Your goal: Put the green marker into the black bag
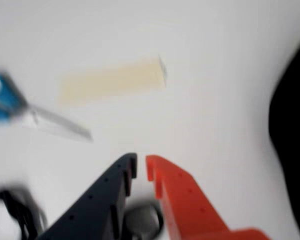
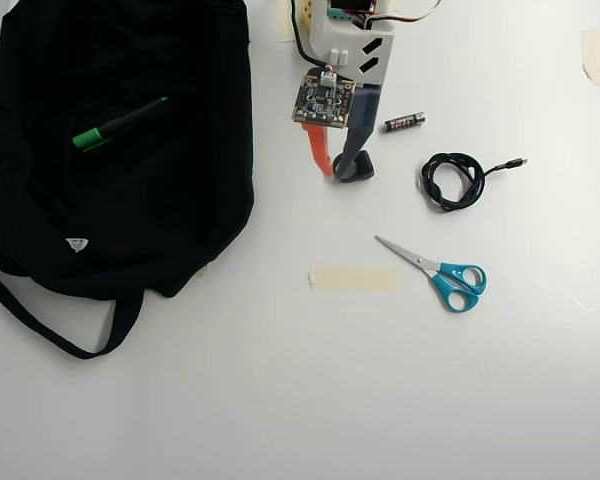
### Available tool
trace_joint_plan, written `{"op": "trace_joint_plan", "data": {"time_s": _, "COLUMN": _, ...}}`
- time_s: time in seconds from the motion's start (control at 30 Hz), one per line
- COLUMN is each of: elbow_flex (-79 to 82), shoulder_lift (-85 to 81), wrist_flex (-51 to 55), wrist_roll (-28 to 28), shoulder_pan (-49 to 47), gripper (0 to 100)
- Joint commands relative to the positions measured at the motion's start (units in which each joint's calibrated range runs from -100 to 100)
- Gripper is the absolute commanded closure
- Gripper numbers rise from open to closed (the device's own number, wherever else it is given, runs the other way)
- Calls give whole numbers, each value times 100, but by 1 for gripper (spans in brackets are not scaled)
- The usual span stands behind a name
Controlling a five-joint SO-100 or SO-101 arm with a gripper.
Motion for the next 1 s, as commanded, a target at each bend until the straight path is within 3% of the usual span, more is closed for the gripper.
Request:
{"op": "trace_joint_plan", "data": {"time_s": 0.0, "elbow_flex": 1130, "shoulder_lift": -1264, "wrist_flex": -109, "wrist_roll": 22, "shoulder_pan": -1, "gripper": 98}}
{"op": "trace_joint_plan", "data": {"time_s": 0.27, "elbow_flex": 3439, "shoulder_lift": -3206, "wrist_flex": -117, "wrist_roll": 28, "shoulder_pan": 51, "gripper": 98}}
{"op": "trace_joint_plan", "data": {"time_s": 0.53, "elbow_flex": 5955, "shoulder_lift": -5231, "wrist_flex": -832, "wrist_roll": -9, "shoulder_pan": 455, "gripper": 98}}
{"op": "trace_joint_plan", "data": {"time_s": 0.97, "elbow_flex": 5937, "shoulder_lift": -6277, "wrist_flex": 1760, "wrist_roll": 28, "shoulder_pan": 679, "gripper": 98}}
